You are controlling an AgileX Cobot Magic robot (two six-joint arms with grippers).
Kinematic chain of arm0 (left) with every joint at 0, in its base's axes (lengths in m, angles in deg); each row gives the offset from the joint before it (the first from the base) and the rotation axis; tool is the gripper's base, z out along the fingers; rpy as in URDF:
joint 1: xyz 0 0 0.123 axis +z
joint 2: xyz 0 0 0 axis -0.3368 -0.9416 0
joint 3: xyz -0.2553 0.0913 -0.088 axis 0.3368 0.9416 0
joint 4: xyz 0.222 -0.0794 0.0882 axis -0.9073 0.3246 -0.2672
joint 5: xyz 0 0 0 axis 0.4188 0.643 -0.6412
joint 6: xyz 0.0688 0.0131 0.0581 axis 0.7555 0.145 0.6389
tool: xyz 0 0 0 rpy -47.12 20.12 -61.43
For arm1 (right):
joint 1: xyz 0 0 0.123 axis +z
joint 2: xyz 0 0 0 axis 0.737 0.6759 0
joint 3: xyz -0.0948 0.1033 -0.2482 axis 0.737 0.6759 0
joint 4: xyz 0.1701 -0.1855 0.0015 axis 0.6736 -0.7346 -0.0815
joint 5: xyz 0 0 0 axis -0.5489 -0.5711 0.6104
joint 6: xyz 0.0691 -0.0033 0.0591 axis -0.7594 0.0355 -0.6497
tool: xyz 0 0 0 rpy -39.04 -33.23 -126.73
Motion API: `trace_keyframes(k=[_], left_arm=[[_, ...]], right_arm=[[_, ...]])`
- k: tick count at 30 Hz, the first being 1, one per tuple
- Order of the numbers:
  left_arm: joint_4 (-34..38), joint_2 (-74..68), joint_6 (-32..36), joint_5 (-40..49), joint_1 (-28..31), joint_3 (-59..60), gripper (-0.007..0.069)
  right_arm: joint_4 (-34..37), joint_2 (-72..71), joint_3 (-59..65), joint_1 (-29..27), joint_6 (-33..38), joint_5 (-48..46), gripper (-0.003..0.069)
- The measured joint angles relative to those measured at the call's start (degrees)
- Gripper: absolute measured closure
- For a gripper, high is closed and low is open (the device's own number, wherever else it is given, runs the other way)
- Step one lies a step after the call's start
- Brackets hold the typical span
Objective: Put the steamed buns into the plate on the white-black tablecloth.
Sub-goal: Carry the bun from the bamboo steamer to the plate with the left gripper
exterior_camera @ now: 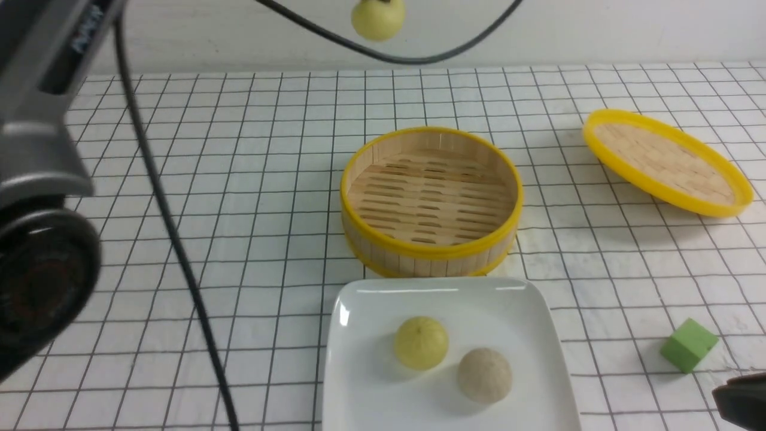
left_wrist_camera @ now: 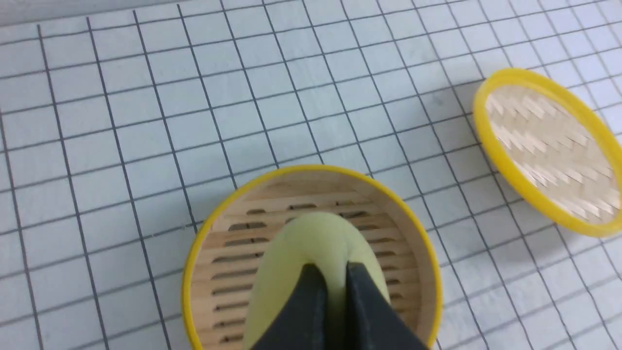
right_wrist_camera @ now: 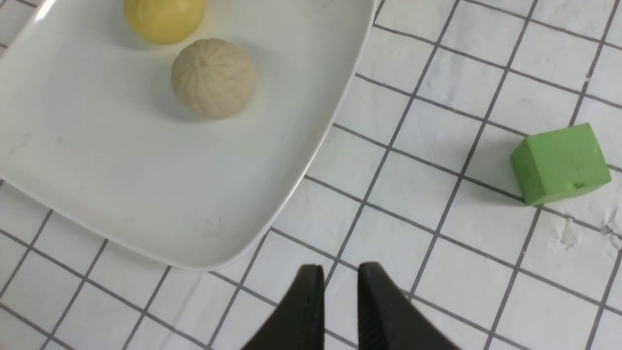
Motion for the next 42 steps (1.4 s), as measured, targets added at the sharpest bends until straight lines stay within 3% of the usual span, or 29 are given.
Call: trace_keyframes(k=[6,11,16,21,26,29,32,35,42], left_arm=[[4.21,13.85,0.37,0.00,0.00,24.63,0.0602],[7.69,24.28,0.44,-0.10,-0.29,58.44,0.0599],[9.78,24.95,0.61,-11.92,-5.19,78.01,0.0592],[9.93,23.90,0.68,-21.25,-10.09,80.41,0.0576],[9.87,20.64,0.68,-29.60,-13.94,80.48,0.0494],[9.87,19.30,0.68,-30.23,-14.23,80.48,0.0431],[8.98,18.63,0.68,-30.05,-14.35,80.48,0.0323],[8.80,19.11,0.68,-29.20,-14.41,79.61,0.0258],[6.66,21.23,0.68,-26.31,-14.41,75.54,0.0223]], right_arm=[[0.00,0.00,0.00,0.00,0.00,-0.38,0.0526],[0.18,0.00,0.00,0.00,0.00,-0.38,0.0524],[0.18,0.00,0.00,0.00,0.00,-0.38,0.0520],[0.44,0.00,0.00,0.00,0.00,-0.38,0.0515],[0.23,-0.41,-1.50,0.00,0.00,-5.16,0.0540],[-0.43,-1.61,-3.29,0.00,0.00,-7.76,0.0575],[-0.83,-6.83,-6.59,0.00,0.00,-12.24,0.0657],[-2.02,-12.54,-8.39,0.00,-0.80,-14.68,0.0673],[-9.38,-29.25,-9.01,0.00,-7.02,-15.87,0.0672]])
